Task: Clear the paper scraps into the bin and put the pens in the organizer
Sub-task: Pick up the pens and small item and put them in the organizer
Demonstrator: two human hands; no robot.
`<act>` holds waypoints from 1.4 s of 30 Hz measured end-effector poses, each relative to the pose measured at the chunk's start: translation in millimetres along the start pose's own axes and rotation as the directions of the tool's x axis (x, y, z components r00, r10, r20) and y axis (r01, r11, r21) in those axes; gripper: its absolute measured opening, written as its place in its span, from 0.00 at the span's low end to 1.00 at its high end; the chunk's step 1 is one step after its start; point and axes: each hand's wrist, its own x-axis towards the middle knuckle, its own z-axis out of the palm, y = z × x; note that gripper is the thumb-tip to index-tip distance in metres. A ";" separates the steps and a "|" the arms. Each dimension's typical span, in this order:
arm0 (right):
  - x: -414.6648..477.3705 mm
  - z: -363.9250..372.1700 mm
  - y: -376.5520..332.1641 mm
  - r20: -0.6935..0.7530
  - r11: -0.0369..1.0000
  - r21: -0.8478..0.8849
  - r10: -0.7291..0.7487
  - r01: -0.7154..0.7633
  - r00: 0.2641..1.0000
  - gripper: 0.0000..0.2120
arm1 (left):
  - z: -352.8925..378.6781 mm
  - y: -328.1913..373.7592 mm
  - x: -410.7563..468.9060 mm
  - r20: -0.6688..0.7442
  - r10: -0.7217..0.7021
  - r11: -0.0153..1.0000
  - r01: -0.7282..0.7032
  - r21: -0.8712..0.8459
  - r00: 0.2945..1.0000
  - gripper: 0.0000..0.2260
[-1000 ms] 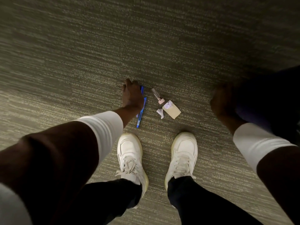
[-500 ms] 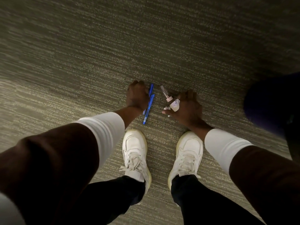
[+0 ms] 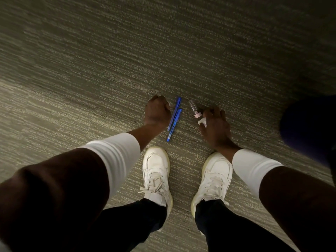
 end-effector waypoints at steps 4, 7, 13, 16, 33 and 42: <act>4.3 -1.5 0.0 0.007 0.990 0.125 0.068 -0.069 0.998 0.21 | -1.0 0.1 -5.7 0.010 0.001 1.000 -0.001 0.001 1.000 0.10; 5.1 -4.0 5.2 0.012 0.987 0.149 0.059 -0.060 0.998 0.17 | 0.3 3.7 -10.3 0.021 0.005 1.000 -0.005 -0.006 1.000 0.11; 2.9 -4.0 16.8 -0.071 0.947 0.321 0.044 -0.019 0.996 0.07 | 5.3 9.0 -17.8 0.010 0.008 0.999 -0.007 -0.038 1.000 0.12; -2.6 -8.2 19.8 -0.129 0.923 0.386 0.066 -0.011 0.990 0.06 | 3.8 8.6 -22.0 0.022 0.028 0.998 -0.027 -0.049 0.999 0.12; -179.4 -163.9 10.7 -0.113 0.722 0.632 0.446 -0.282 0.888 0.10 | -93.1 112.1 -168.5 0.120 0.129 0.991 -0.122 -0.057 0.984 0.08; -246.4 -273.7 47.3 -0.251 0.622 0.718 0.650 -0.312 0.717 0.11 | -120.4 264.3 -227.0 0.220 0.199 0.968 -0.157 -0.194 0.955 0.10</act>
